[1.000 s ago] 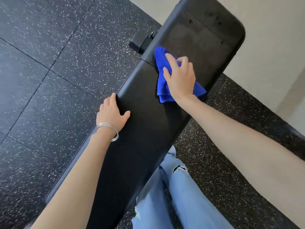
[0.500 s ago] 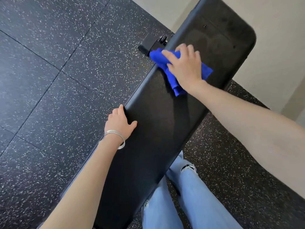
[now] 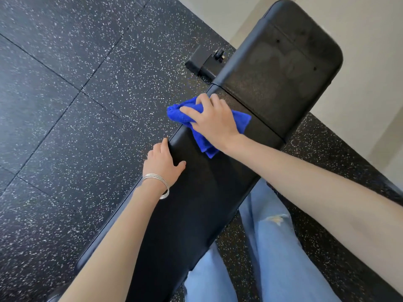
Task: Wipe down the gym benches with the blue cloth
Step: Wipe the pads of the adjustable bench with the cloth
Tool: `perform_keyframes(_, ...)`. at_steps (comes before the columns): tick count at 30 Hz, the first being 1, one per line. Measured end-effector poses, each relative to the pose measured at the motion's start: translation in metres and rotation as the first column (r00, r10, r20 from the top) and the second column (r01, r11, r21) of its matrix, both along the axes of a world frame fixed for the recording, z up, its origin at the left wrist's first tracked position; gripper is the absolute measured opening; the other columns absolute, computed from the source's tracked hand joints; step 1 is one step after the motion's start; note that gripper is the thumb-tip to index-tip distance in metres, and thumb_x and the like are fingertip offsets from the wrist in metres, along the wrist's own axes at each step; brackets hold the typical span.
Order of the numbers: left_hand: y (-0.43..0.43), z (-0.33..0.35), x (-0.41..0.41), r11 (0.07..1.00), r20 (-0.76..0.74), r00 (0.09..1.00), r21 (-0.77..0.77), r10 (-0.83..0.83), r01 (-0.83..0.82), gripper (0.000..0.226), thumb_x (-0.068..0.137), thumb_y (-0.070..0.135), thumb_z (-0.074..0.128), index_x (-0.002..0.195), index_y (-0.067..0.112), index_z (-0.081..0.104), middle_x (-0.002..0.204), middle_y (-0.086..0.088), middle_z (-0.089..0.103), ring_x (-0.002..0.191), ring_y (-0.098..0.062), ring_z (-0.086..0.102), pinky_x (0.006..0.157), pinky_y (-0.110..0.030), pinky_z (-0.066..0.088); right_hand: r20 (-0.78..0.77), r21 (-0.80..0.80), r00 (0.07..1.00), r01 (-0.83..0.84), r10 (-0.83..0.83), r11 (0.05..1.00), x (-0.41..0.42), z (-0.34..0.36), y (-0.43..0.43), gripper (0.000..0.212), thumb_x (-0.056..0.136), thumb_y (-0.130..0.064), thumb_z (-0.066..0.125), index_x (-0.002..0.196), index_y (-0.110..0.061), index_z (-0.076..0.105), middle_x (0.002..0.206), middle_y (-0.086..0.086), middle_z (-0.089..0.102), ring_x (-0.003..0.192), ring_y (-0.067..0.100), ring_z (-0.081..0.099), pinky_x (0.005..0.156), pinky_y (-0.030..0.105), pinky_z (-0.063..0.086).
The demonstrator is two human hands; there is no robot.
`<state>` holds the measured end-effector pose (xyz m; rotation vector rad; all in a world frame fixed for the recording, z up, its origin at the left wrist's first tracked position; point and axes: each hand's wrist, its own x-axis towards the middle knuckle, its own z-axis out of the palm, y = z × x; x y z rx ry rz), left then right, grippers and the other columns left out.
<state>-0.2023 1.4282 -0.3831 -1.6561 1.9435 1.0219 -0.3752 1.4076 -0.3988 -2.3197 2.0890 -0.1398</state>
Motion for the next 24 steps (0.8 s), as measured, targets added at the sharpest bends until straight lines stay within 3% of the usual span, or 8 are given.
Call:
perform_keyframes(3,-0.001,-0.001,-0.005,1.000,0.007,1.000,0.009,0.026,-0.026,0.084,0.087,0.040,0.060,0.149,0.006,0.014,0.148,-0.014,0.029,0.133,-0.034,0.033,0.110,-0.044,0.030,-0.054,-0.052,0.997,-0.057,0.054,0.997,-0.036,0.001,-0.020,0.034,0.066,-0.016,0.064,0.095,-0.034,0.068,0.080,0.006,0.061,0.061,0.026,0.053,0.052,0.029,0.039)
perform_keyframes(6,-0.005,-0.002,-0.016,0.999,0.014,0.999,-0.001,0.051,-0.051,0.083,0.087,0.042,0.058,0.149,0.007,0.014,0.148,-0.013,0.029,0.134,-0.033,0.032,0.110,-0.043,0.028,-0.145,-0.048,0.989,0.022,-0.028,0.999,-0.085,0.005,-0.048,0.035,0.067,-0.024,0.065,0.100,-0.035,0.066,0.085,0.007,0.062,0.069,0.027,0.057,0.055,0.030,0.041)
perform_keyframes(10,-0.017,-0.003,-0.045,0.996,-0.009,0.997,-0.024,0.080,-0.081,0.083,0.087,0.044,0.058,0.149,0.009,0.015,0.149,-0.012,0.030,0.135,-0.033,0.032,0.111,-0.044,0.028,-0.119,0.097,0.924,0.376,-0.364,0.922,-0.153,0.013,-0.071,0.038,0.092,-0.028,0.050,0.130,-0.029,0.049,0.120,0.015,0.048,0.105,0.035,0.047,0.081,0.043,0.039)
perform_keyframes(13,-0.030,-0.002,-0.071,0.995,-0.015,0.995,-0.037,0.097,-0.097,0.082,0.087,0.046,0.057,0.149,0.011,0.016,0.149,-0.012,0.030,0.135,-0.032,0.031,0.110,-0.044,0.028,-0.020,0.093,0.850,0.525,-0.526,0.846,-0.165,0.015,-0.070,0.038,0.095,-0.030,0.046,0.133,-0.029,0.046,0.122,0.014,0.045,0.103,0.035,0.045,0.085,0.041,0.040)
perform_keyframes(15,-0.039,-0.001,-0.088,0.994,-0.020,0.995,-0.038,0.101,-0.101,0.082,0.088,0.046,0.056,0.149,0.011,0.016,0.149,-0.011,0.030,0.135,-0.033,0.031,0.110,-0.045,0.028,0.026,0.103,0.890,0.451,-0.455,0.887,-0.154,0.012,-0.063,0.039,0.093,-0.028,0.050,0.132,-0.027,0.049,0.118,0.015,0.047,0.098,0.035,0.047,0.082,0.042,0.043)
perform_keyframes(19,-0.053,0.000,-0.116,0.993,-0.022,0.994,-0.045,0.108,-0.109,0.081,0.088,0.046,0.056,0.149,0.010,0.016,0.149,-0.011,0.030,0.134,-0.033,0.032,0.110,-0.044,0.027,0.129,0.045,0.977,0.163,-0.168,0.986,-0.123,0.005,-0.046,0.040,0.076,-0.021,0.065,0.115,-0.022,0.064,0.097,0.016,0.058,0.076,0.036,0.053,0.062,0.039,0.046)
perform_keyframes(24,-0.063,0.000,-0.134,0.992,-0.026,0.992,-0.043,0.121,-0.122,0.081,0.087,0.044,0.058,0.149,0.010,0.017,0.149,-0.011,0.030,0.135,-0.033,0.032,0.110,-0.044,0.028,0.106,-0.021,0.986,-0.128,0.129,0.992,-0.128,0.001,-0.057,0.040,0.074,-0.023,0.044,0.106,-0.028,0.068,0.086,0.010,0.061,0.066,0.028,0.054,0.054,0.032,0.043)
